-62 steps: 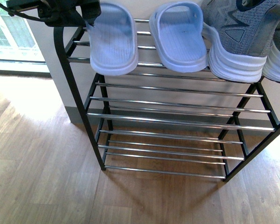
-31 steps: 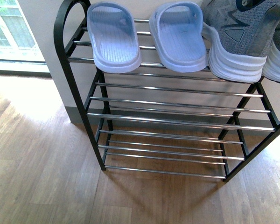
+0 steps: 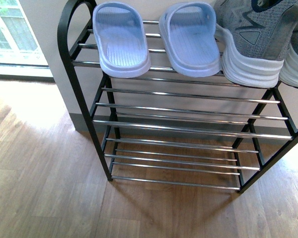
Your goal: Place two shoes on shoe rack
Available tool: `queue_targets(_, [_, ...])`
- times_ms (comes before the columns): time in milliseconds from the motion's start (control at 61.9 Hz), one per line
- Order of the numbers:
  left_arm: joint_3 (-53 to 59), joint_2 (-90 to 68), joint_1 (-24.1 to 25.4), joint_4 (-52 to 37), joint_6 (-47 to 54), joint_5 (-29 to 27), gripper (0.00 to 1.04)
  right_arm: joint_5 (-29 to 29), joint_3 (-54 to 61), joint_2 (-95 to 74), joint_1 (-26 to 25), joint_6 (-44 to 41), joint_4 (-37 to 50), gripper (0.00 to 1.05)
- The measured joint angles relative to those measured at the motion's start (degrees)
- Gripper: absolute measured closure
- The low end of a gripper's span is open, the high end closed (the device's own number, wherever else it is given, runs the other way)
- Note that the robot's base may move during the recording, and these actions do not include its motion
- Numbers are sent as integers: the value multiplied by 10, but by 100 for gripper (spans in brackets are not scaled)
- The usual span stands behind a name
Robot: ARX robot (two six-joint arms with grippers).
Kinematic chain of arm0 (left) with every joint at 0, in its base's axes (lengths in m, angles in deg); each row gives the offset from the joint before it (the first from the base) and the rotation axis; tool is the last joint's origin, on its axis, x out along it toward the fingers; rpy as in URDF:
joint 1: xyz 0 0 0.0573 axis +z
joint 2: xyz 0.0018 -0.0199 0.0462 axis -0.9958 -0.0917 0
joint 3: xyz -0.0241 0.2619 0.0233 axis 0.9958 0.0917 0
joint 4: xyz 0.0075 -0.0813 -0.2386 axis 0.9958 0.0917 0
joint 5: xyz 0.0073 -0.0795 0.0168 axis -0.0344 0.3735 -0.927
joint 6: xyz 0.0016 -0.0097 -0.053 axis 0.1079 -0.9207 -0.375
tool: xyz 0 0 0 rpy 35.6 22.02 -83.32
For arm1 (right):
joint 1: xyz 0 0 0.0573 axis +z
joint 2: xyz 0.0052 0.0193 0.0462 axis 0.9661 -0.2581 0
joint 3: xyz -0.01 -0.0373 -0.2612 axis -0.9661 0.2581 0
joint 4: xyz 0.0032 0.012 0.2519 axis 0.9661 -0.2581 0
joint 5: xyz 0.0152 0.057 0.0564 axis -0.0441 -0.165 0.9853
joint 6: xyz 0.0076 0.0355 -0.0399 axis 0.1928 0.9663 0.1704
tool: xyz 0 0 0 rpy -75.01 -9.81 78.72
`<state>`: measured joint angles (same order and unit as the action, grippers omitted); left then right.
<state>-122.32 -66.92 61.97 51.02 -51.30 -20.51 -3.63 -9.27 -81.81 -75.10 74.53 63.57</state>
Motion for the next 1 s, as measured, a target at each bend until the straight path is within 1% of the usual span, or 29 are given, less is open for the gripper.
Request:
queue_targets(97, [62, 73, 12, -3, 4, -22, 9, 0, 0, 0, 0, 0, 0, 9])
queue_targets(243, [135, 169, 45, 1, 10, -35, 9, 0, 0, 0, 0, 0, 0, 9])
queue_targets(323, [148, 196, 57, 3, 10, -39, 9, 0, 0, 0, 0, 0, 0, 9])
queue_targets(404, [148, 200, 59, 3, 10, -38, 9, 0, 0, 0, 0, 0, 0, 9])
queue_targets(420, [153, 200, 62, -9, 19, -25, 11, 0, 0, 0, 0, 0, 0, 9])
queue_targets(437, [158, 201, 65, -24, 26, -12, 13, 0, 0, 0, 0, 0, 0, 9])
queue_targets(453, [171, 203, 71, -57, 45, 16, 16, 0, 0, 0, 0, 0, 0, 9])
queue_targets(485, [192, 208, 78, -104, 68, 48, 22, 0, 0, 0, 0, 0, 0, 9])
queue_targets(501, [199, 209, 81, -117, 72, 57, 23, 0, 0, 0, 0, 0, 0, 9])
queue_targets(534, [224, 220, 90, -159, 102, 82, 31, 0, 0, 0, 0, 0, 0, 9])
queue_targets(566, [238, 229, 96, -175, 115, 92, 36, 0, 0, 0, 0, 0, 0, 9])
queue_targets(582, [242, 232, 98, -178, 118, 94, 38, 0, 0, 0, 0, 0, 0, 9])
queue_targets(663, [274, 263, 120, -186, 141, 112, 56, 0, 0, 0, 0, 0, 0, 9])
queue_targets(760, [300, 286, 134, -186, 150, 129, 72, 0, 0, 0, 0, 0, 0, 9])
queue_targets(857, [324, 316, 150, -183, 153, 144, 91, 0, 0, 0, 0, 0, 0, 9])
queue_targets(922, [336, 333, 158, -178, 154, 150, 102, 0, 0, 0, 0, 0, 0, 9])
queue_targets(938, [340, 339, 161, -176, 153, 153, 104, 0, 0, 0, 0, 0, 0, 9])
queue_targets(1002, [350, 355, 168, -169, 156, 160, 103, 0, 0, 0, 0, 0, 0, 9])
